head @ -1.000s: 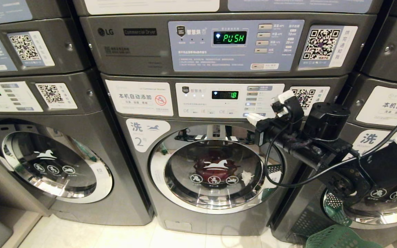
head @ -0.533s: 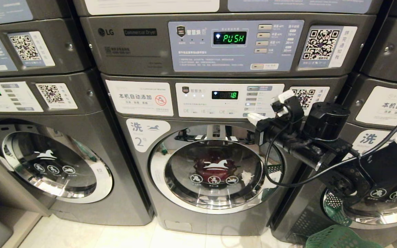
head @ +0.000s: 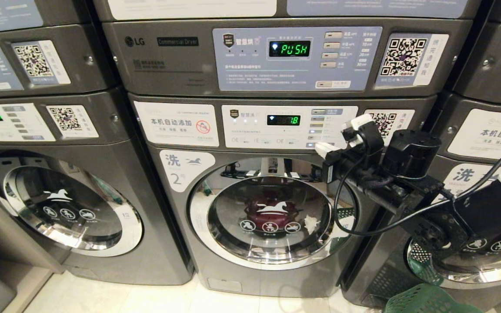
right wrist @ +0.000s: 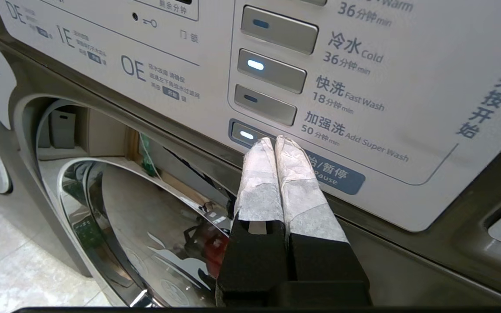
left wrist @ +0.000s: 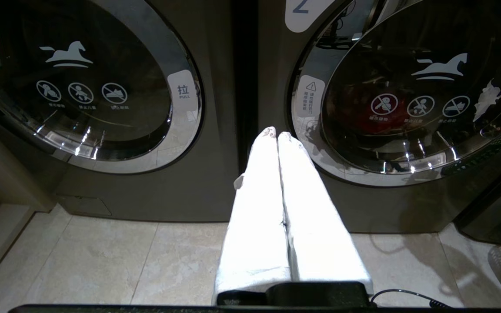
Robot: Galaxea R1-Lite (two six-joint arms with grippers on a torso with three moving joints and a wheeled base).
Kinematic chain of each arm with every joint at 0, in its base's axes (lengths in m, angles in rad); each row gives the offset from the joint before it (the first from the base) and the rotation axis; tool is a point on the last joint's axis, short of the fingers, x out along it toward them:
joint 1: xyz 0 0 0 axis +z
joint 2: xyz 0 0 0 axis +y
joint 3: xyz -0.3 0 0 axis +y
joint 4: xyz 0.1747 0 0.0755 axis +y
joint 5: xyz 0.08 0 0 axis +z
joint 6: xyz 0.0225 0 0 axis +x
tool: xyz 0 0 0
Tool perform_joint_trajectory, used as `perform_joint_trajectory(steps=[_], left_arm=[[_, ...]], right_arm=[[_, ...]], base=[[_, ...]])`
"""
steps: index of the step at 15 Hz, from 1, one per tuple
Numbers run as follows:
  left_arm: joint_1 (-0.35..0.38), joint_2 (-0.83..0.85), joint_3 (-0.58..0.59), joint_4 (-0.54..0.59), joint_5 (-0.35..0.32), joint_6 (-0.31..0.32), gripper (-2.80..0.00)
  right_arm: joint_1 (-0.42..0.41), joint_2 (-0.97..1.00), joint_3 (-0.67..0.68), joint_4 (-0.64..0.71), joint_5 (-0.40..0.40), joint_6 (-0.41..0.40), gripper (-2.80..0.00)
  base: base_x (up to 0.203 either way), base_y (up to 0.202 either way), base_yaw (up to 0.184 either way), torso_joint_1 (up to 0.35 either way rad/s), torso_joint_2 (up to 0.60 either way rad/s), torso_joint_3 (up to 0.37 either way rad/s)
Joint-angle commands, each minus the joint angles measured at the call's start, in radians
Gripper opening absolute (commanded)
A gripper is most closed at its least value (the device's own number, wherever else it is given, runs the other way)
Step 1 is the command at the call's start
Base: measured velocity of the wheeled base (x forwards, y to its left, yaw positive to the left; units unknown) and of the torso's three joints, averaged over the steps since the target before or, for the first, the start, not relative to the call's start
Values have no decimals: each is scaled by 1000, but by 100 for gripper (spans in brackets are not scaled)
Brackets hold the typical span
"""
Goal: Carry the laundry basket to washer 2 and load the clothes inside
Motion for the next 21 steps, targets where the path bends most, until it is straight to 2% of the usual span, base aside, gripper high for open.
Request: perform_joint_trajectory(steps=[1,15,18,21], left_arm=[[0,0,0,-1,1,0,-280],[0,0,-1,0,1,0,-280],[0,0,1,-1,1,0,-280],[0,0,0,0,1,0,-280]], right_arm=[[0,6,1,-5,-1,-2,-280],[28,71,-72,-6,-6,-1,-280],[18,61,-65,-5,-67,2,-280],[15,31,-33,-6,-63,3,-280]], base=[[0,0,0,0,0,0],[0,0,0,0,0,0],[0,0,0,0,0,0],[0,0,0,0,0,0]])
